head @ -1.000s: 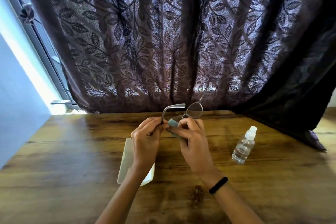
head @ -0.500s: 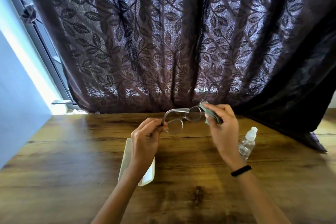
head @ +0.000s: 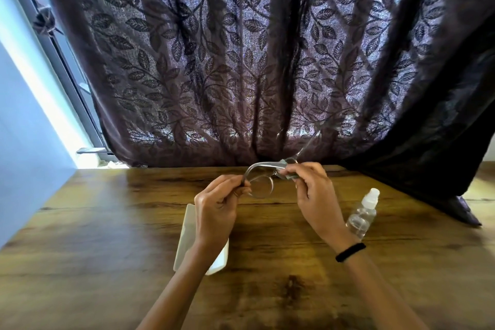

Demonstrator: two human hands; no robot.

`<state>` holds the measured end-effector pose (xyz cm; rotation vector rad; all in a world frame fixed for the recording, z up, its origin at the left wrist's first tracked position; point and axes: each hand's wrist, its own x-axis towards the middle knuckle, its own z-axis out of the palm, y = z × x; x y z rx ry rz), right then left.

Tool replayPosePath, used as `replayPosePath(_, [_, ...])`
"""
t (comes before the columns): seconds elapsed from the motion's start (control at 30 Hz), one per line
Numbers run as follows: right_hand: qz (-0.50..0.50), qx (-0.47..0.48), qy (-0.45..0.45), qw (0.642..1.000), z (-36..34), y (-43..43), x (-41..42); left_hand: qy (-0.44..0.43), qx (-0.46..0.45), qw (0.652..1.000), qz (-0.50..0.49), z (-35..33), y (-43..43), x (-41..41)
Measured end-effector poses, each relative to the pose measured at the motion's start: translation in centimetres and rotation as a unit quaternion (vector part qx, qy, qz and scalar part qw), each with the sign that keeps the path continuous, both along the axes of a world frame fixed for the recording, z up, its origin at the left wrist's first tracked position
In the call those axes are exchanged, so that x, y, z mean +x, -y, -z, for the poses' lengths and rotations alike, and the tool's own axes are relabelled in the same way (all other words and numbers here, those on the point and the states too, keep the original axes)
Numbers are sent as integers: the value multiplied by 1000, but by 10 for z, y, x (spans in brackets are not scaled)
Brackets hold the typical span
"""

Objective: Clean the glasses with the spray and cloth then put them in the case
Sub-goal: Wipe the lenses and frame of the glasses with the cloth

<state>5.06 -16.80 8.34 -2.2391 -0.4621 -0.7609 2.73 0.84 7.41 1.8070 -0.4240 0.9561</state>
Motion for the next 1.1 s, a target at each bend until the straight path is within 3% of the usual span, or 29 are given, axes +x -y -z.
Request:
replayPosePath(0.13, [-32, 9, -7, 999, -1, 5, 1, 1, -15, 1000, -2, -1, -2, 0])
replayPosePath(0.4, [56, -50, 39, 996, -1, 20, 8, 5, -17, 1000, 1, -4, -3, 0])
replayPosePath(0.77, [-85, 19, -67, 994, -6, -1, 0, -10, -58, 998, -6, -5, -1, -2])
replayPosePath(1.1, [-3, 16, 14, 1000, -5, 1, -1, -11, -63, 998, -7, -3, 0, -2])
